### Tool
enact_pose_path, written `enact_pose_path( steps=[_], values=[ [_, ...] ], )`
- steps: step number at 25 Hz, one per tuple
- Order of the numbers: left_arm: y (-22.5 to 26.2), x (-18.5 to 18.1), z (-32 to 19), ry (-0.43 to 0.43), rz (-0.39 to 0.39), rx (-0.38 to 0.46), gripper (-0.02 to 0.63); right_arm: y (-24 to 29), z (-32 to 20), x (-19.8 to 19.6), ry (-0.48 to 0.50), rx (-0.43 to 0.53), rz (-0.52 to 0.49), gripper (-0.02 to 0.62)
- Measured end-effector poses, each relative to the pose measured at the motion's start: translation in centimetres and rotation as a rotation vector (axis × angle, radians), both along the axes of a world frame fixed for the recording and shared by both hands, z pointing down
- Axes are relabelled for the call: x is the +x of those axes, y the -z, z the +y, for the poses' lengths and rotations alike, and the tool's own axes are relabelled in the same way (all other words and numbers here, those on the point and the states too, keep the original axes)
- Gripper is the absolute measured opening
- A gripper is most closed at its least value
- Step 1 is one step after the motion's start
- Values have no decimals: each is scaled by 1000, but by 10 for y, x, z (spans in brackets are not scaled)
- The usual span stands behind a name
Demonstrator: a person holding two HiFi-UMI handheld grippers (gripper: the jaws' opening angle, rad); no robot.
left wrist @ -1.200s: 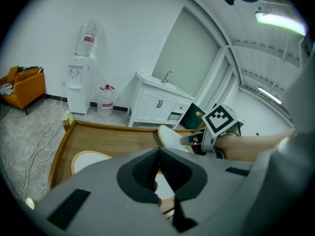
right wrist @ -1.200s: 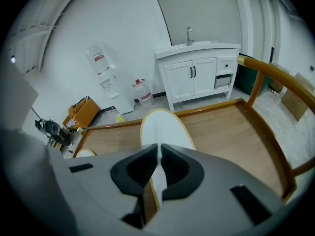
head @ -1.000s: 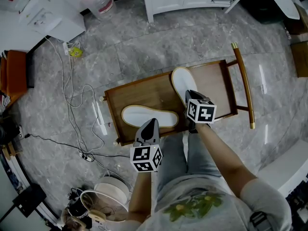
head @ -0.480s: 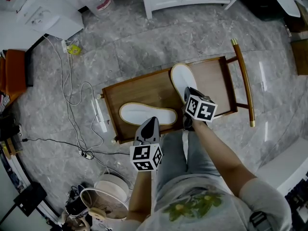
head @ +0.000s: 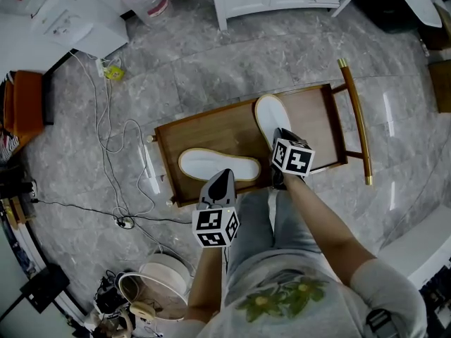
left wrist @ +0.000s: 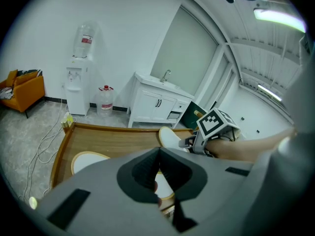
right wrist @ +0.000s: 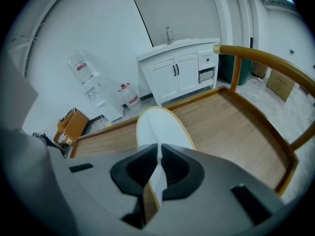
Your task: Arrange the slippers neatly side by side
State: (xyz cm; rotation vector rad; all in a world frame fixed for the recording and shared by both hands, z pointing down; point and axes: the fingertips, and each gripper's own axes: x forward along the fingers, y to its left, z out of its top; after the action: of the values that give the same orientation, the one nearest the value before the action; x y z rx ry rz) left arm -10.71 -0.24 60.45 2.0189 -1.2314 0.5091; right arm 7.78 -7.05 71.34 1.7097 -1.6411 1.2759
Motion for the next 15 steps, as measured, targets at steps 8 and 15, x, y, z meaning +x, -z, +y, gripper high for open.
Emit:
enact_pose_path(
  steps=[8,15],
  values=[
    [8,-4,-6,0,-18,14,15,-5,5,-6,88,-24,-12,95],
    [19,-5,-9,-2,-23,29,15,8,7,-10,175,-4,-13,173]
  ],
)
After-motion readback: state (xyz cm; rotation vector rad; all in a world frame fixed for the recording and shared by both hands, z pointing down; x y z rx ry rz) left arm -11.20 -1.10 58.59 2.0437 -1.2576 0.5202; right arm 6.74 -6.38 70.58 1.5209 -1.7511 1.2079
